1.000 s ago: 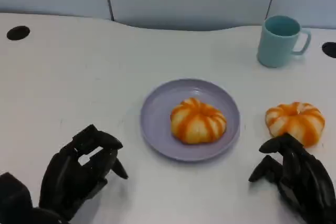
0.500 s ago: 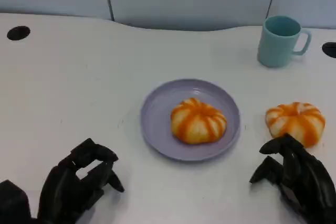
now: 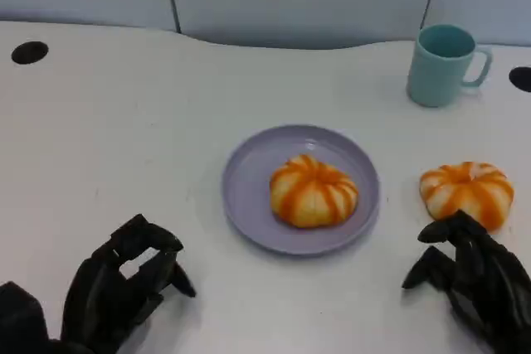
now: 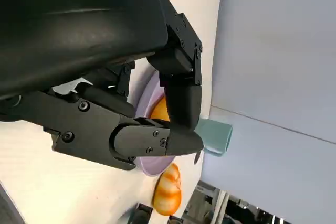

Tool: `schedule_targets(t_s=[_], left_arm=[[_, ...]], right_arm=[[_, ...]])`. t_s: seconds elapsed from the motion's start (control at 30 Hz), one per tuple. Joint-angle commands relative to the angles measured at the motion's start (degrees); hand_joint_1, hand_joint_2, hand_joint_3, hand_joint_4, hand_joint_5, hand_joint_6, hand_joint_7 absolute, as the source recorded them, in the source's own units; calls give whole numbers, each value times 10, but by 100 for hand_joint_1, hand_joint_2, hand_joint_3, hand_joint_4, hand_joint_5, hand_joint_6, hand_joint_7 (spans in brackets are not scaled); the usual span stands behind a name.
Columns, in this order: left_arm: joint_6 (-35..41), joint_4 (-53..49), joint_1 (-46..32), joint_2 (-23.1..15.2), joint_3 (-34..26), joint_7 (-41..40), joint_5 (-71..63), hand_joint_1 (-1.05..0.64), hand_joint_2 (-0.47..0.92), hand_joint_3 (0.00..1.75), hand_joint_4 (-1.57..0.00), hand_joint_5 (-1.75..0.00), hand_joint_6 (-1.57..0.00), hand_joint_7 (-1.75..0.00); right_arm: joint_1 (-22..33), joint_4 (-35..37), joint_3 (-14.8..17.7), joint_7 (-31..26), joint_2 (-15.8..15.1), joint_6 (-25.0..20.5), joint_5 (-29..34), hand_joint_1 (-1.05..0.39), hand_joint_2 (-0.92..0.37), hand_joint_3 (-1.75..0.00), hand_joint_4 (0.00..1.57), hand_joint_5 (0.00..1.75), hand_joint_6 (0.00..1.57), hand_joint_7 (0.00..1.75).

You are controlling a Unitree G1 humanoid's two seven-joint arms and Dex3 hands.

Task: Grasp the bread from the table and place it into the plate.

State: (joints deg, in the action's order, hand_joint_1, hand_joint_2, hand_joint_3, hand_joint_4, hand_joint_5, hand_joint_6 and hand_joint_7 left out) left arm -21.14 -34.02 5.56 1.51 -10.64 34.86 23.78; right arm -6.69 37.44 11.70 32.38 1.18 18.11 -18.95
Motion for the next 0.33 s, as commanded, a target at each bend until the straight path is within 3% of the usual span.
schedule_targets(t_s=[0.03,0.33], left_arm=[[-15,-4,3,-9,-8,6,-3,-62,92,33,-69,-175,-57,-147],[-37,-10,-2,-11,-11,20,-8,-61,92,32,-68,-175,-58,-141]], right_arm=[[-3,10,4,0,-10,5,-2,-47,-92,-50,47,175,38,160],[0,5,8,-3,-9,-1,-5,-47,-92,-49,47,175,37,159]])
